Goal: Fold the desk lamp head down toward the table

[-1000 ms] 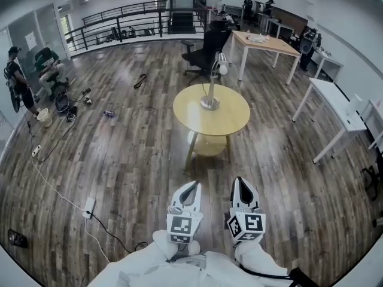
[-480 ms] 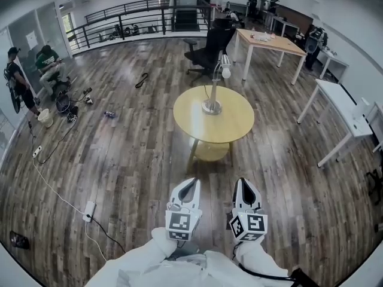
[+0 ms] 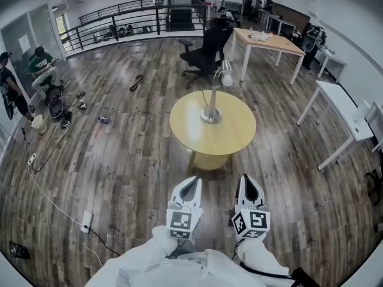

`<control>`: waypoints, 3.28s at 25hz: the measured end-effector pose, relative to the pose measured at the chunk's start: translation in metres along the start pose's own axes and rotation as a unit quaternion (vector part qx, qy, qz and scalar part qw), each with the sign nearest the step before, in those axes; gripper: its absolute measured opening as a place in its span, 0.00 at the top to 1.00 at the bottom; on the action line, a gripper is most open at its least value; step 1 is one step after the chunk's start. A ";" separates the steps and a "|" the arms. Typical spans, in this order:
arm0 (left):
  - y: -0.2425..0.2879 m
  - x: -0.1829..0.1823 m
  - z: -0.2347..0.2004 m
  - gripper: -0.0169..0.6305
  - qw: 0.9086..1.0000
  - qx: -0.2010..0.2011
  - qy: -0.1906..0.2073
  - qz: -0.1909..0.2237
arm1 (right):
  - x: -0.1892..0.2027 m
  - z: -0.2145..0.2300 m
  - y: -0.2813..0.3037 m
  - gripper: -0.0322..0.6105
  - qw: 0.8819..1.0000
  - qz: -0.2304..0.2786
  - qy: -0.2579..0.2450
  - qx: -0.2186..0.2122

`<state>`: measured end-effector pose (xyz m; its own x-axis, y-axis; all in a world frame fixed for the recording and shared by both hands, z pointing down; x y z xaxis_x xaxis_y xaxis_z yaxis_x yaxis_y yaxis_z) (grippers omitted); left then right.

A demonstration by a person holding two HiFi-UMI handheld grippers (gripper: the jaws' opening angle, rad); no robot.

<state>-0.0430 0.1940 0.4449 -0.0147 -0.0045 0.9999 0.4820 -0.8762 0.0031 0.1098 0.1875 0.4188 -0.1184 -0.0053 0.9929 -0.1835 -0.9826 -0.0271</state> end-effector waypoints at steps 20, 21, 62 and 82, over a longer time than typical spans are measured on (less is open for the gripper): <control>0.171 0.019 -0.150 0.97 0.999 0.033 -0.024 -0.015 | 0.007 0.000 0.207 0.94 0.999 -0.003 -0.014 0.037; 0.177 0.021 -0.152 0.97 0.999 0.035 -0.025 -0.017 | 0.008 0.002 0.213 0.94 0.999 -0.005 -0.014 0.039; 0.519 0.205 -0.279 0.97 0.957 0.133 0.026 -0.256 | -0.031 0.141 0.508 0.94 1.000 0.008 0.007 -0.013; 0.563 0.286 -0.275 0.97 0.910 0.220 0.086 -0.341 | -0.101 0.056 0.582 0.64 0.943 -0.173 -0.063 -0.278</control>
<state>-0.0163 -0.4334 0.7280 -0.5599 0.3596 0.7464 0.6136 -0.4254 0.6652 0.0694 -0.3945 0.3095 0.1535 0.2412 0.9583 -0.6764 -0.6813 0.2799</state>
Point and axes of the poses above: the fingertips, and each gripper's own axes: y forward along the fingers, z to its right, x out of its underside, the point moved 1 cm from there along -y, backward along the fingers, and after that the axes turned 6 degrees about x, right-handed, at the moved point
